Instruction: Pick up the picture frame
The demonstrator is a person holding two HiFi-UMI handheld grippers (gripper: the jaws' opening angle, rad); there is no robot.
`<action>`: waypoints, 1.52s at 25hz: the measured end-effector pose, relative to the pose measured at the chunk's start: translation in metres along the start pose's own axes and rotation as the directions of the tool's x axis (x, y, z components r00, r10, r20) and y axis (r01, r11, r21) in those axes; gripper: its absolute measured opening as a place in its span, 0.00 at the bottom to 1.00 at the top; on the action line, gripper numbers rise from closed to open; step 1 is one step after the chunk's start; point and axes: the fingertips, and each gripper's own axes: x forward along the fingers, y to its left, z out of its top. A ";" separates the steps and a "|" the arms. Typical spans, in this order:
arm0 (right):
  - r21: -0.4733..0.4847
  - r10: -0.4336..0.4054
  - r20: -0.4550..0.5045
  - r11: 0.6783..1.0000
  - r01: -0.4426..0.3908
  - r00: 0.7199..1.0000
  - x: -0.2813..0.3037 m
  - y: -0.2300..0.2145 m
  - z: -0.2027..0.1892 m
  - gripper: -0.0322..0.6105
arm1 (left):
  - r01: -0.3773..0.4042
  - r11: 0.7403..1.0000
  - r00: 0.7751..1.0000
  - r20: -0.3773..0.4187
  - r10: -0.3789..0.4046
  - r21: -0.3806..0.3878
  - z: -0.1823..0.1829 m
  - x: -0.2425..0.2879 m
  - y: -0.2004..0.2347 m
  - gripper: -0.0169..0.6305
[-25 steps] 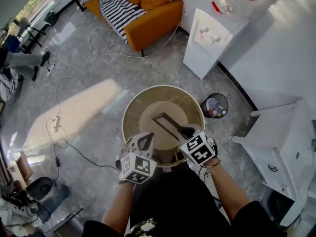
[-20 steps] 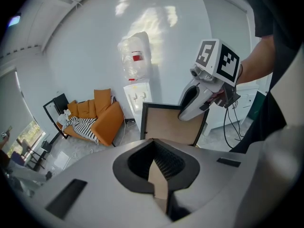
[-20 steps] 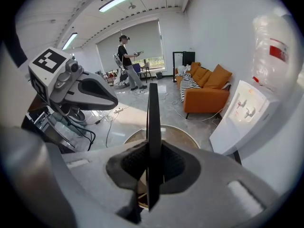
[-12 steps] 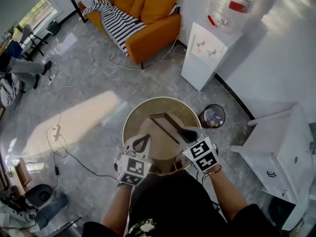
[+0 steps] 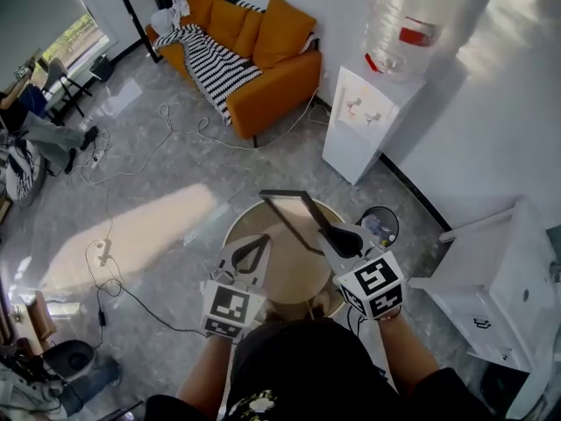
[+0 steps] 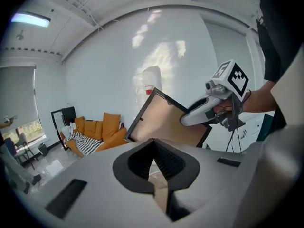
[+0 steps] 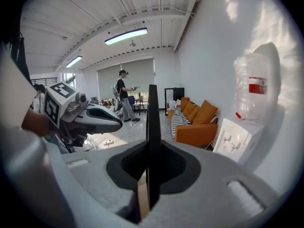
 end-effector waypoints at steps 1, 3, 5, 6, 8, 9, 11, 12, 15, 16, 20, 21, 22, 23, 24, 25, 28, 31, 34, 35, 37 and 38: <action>0.008 -0.007 0.024 1.000 0.007 1.000 -0.004 -0.002 0.008 0.12 | -0.013 1.000 1.000 0.014 0.013 0.011 0.007 -0.001 0.003 0.05; 0.021 -0.024 0.068 1.000 0.023 0.997 -0.010 -0.006 0.022 0.12 | -0.038 0.999 0.999 0.037 0.038 0.016 0.017 -0.004 0.009 0.05; 0.022 -0.037 0.109 0.999 0.035 0.993 -0.015 -0.005 0.036 0.12 | -0.060 0.998 0.996 0.065 0.061 -0.009 0.023 -0.010 0.015 0.05; 0.018 -0.041 0.130 0.999 0.039 0.991 -0.017 -0.004 0.043 0.12 | -0.071 0.997 0.994 0.081 0.073 -0.020 0.027 -0.013 0.017 0.05; 0.012 -0.046 0.173 0.999 0.044 0.984 -0.023 -0.003 0.056 0.12 | -0.090 0.995 0.989 0.118 0.093 -0.033 0.037 -0.018 0.020 0.05; 0.011 -0.048 0.196 0.999 0.047 0.980 -0.026 -0.003 0.063 0.12 | -0.097 0.994 0.985 0.141 0.102 -0.042 0.043 -0.020 0.023 0.05; 0.011 -0.053 0.239 0.999 0.052 0.969 -0.033 -0.003 0.076 0.12 | -0.104 0.992 0.975 0.191 0.116 -0.071 0.057 -0.025 0.028 0.05; 0.011 -0.057 0.262 0.998 0.056 0.963 -0.037 -0.003 0.082 0.12 | -0.106 0.990 0.969 0.213 0.123 -0.090 0.064 -0.027 0.030 0.05; 0.016 -0.081 0.336 0.997 0.081 0.938 -0.050 -0.006 0.100 0.12 | -0.140 0.983 0.952 0.255 0.167 -0.121 0.089 -0.035 0.034 0.05; 0.013 -0.091 0.360 0.996 0.092 0.928 -0.054 -0.007 0.107 0.12 | -0.159 0.980 0.946 0.266 0.186 -0.121 0.096 -0.037 0.034 0.05; 0.002 -0.135 0.431 0.989 0.149 0.892 -0.068 -0.008 0.125 0.12 | -0.172 0.969 0.924 0.312 0.222 -0.178 0.112 -0.046 0.037 0.05; 0.001 -0.147 0.444 0.987 0.164 0.884 -0.071 -0.009 0.129 0.12 | -0.179 0.966 0.917 0.323 0.232 -0.185 0.116 -0.048 0.040 0.05; 0.002 -0.159 0.457 0.984 0.178 0.875 -0.074 -0.009 0.132 0.12 | -0.191 0.964 0.910 0.334 0.245 -0.185 0.120 -0.052 0.042 0.05; 0.003 -0.171 0.470 0.981 0.192 0.866 -0.076 -0.009 0.134 0.12 | -0.203 0.962 0.903 0.346 0.256 -0.185 0.124 -0.055 0.044 0.05; 0.003 -0.183 0.482 0.978 0.208 0.857 -0.079 -0.010 0.136 0.12 | -0.211 0.959 0.895 0.357 0.267 -0.187 0.127 -0.058 0.046 0.05; 0.003 -0.194 0.493 0.975 0.222 0.848 -0.081 -0.010 0.138 0.12 | -0.218 0.957 0.888 0.367 0.275 -0.190 0.131 -0.061 0.048 0.05; 0.008 -0.219 0.528 0.967 0.253 0.820 -0.087 -0.011 0.144 0.12 | -0.241 0.953 0.872 0.389 0.296 -0.183 0.139 -0.070 0.051 0.05; 0.010 -0.232 0.561 0.962 0.274 0.794 -0.095 -0.009 0.152 0.12 | -0.244 0.950 0.864 0.403 0.303 -0.193 0.143 -0.079 0.054 0.05; 0.002 -0.243 0.587 0.954 0.298 0.773 -0.099 -0.007 0.158 0.12 | -0.241 0.952 0.843 0.446 0.302 -0.189 0.149 -0.089 0.061 0.05; 0.000 -0.248 0.590 0.952 0.307 0.769 -0.100 -0.007 0.159 0.12 | -0.244 0.952 0.838 0.454 0.304 -0.187 0.152 -0.091 0.062 0.05; -0.001 -0.254 0.592 0.949 0.316 0.765 -0.101 -0.007 0.158 0.12 | -0.255 0.952 0.829 0.469 0.306 -0.170 0.154 -0.094 0.064 0.05; 0.000 -0.254 0.594 0.949 0.316 0.764 -0.102 -0.007 0.158 0.12 | -0.257 0.952 0.830 0.466 0.307 -0.169 0.155 -0.094 0.063 0.05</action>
